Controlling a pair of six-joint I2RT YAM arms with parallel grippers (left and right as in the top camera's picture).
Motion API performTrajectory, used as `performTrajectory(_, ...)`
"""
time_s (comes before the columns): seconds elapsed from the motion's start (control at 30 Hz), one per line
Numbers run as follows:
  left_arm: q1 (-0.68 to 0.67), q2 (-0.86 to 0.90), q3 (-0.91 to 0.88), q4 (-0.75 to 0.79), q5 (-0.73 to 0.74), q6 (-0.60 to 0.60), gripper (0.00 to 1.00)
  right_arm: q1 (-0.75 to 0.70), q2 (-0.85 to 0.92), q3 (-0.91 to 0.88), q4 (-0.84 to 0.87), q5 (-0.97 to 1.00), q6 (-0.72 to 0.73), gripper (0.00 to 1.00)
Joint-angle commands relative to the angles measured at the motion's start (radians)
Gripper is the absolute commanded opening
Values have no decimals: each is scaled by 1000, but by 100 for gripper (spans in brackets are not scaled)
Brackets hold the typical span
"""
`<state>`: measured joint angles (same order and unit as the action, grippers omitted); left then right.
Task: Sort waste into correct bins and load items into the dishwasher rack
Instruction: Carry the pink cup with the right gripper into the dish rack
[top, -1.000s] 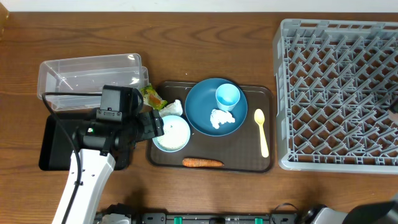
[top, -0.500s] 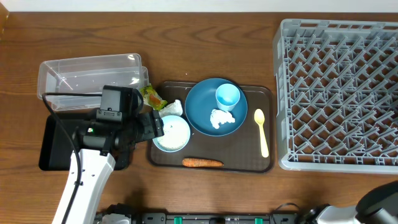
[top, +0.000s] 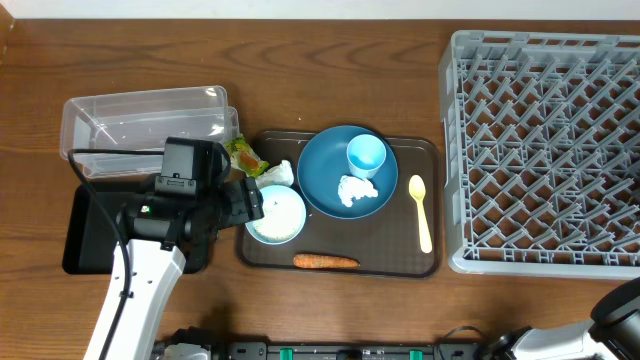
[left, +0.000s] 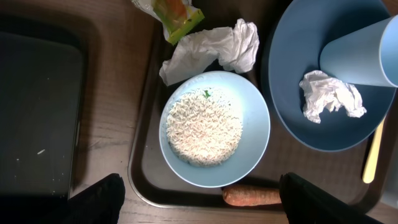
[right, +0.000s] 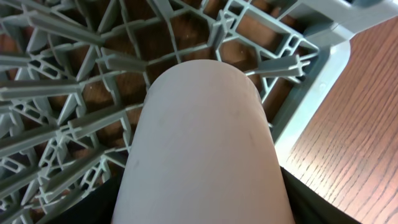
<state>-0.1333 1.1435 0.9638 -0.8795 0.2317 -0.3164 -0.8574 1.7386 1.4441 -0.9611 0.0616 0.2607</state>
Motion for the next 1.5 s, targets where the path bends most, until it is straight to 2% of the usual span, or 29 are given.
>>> performTrajectory(0.0,4,-5,9,-3,-12,9,82,-20,21,8,16,16,16,33)
performTrajectory(0.13,4,-5,9,-3,-12,9,82,-20,22,6,30,16,16,38)
performTrajectory(0.37,4,-5,9,-3,-13,9,82,-18,25,6,70,-72,15,39)
performTrajectory(0.77,4,-5,9,-4,-13,9,82,-19,25,1,42,-64,14,41)
performTrajectory(0.9,4,-5,9,-7,-13,9,82,-19,25,-28,61,-58,15,48)
performTrajectory(1.0,4,-5,9,-7,-12,9,82,-19,25,-53,76,-59,16,65)
performTrajectory(1.2,4,-5,9,-7,-12,9,82,-19,25,-57,85,-90,16,86)
performTrajectory(1.27,4,-5,9,-7,-13,9,82,-19,25,-57,92,-119,16,97)
performTrajectory(1.47,4,-5,9,-7,-12,9,82,-18,25,-56,109,-256,14,98)
